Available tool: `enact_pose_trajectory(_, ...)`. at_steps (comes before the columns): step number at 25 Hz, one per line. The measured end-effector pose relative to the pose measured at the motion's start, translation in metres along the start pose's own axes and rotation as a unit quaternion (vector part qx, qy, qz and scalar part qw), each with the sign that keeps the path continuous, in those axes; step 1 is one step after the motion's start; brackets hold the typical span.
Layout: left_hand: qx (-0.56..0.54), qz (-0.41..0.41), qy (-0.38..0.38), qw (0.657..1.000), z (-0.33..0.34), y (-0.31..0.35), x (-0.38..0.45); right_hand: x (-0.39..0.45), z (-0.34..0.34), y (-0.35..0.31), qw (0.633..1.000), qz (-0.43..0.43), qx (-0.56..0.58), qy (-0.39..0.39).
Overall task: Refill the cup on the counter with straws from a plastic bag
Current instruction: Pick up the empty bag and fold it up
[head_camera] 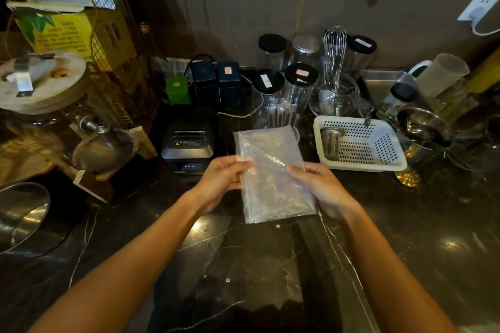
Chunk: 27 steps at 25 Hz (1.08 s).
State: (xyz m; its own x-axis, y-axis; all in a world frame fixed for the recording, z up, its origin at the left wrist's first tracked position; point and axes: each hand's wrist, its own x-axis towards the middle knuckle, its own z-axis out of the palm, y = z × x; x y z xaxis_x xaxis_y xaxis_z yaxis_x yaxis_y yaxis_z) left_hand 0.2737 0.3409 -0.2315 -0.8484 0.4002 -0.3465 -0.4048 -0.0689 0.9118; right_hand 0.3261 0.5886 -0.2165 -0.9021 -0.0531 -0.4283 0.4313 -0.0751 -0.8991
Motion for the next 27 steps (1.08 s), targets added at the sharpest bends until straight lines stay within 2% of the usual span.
enact_pose_trajectory(3,-0.013,0.003,-0.022,1.000,0.007,0.000,-0.001,0.001,0.000,0.001,1.000,-0.013,-0.004,0.006)
enact_pose_trajectory(8,-0.005,-0.001,-0.001,1.000,0.009,-0.002,0.004,-0.001,-0.004,-0.003,1.000,-0.002,-0.001,0.000)
enact_pose_trajectory(11,-0.029,-0.017,-0.048,0.998,0.007,0.003,0.002,-0.002,-0.004,-0.005,1.000,0.005,0.012,-0.014)
enact_pose_trajectory(13,-0.013,-0.028,-0.084,0.996,0.007,0.004,0.001,-0.002,-0.004,-0.005,0.999,0.003,0.045,-0.023)
enact_pose_trajectory(20,0.071,-0.048,-0.118,0.989,0.002,0.010,-0.003,-0.002,-0.004,0.001,0.996,-0.002,0.085,-0.003)
enact_pose_trajectory(27,-0.070,-0.048,-0.107,0.991,0.001,0.008,0.001,-0.005,-0.008,0.014,0.987,0.003,0.161,-0.003)
